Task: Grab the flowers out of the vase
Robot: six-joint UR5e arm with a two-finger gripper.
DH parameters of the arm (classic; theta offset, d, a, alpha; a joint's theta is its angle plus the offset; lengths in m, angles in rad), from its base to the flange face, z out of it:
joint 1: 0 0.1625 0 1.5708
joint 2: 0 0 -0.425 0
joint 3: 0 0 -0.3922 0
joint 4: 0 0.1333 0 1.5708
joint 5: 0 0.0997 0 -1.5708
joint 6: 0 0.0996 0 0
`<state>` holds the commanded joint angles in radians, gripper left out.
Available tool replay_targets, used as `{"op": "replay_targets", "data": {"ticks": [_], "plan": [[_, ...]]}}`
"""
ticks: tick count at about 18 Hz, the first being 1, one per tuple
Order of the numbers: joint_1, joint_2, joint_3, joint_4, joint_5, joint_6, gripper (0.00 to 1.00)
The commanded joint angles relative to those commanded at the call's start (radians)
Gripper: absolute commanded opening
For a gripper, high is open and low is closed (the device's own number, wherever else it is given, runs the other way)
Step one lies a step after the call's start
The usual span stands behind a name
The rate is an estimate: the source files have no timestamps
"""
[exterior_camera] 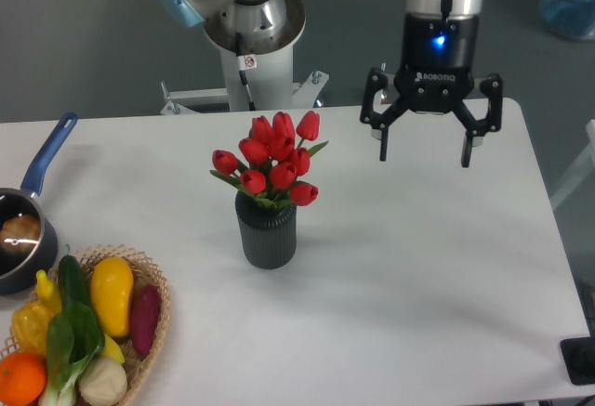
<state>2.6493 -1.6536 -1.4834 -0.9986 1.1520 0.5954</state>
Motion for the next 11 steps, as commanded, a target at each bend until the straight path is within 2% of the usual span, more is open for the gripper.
{"op": "replay_targets", "data": {"ticks": [2,3,8,11], "plan": [[-0.052,-0.002,0.018,0.0,0.064,-0.04,1.0],[-0.105,-0.02,0.038,-0.002,0.121,-0.061,1.0],[-0.224,-0.073,0.052,-0.005,0.302,-0.072,1.0],[-0.291,-0.115,0.078,-0.021,0.408,-0.184,1.0]]}}
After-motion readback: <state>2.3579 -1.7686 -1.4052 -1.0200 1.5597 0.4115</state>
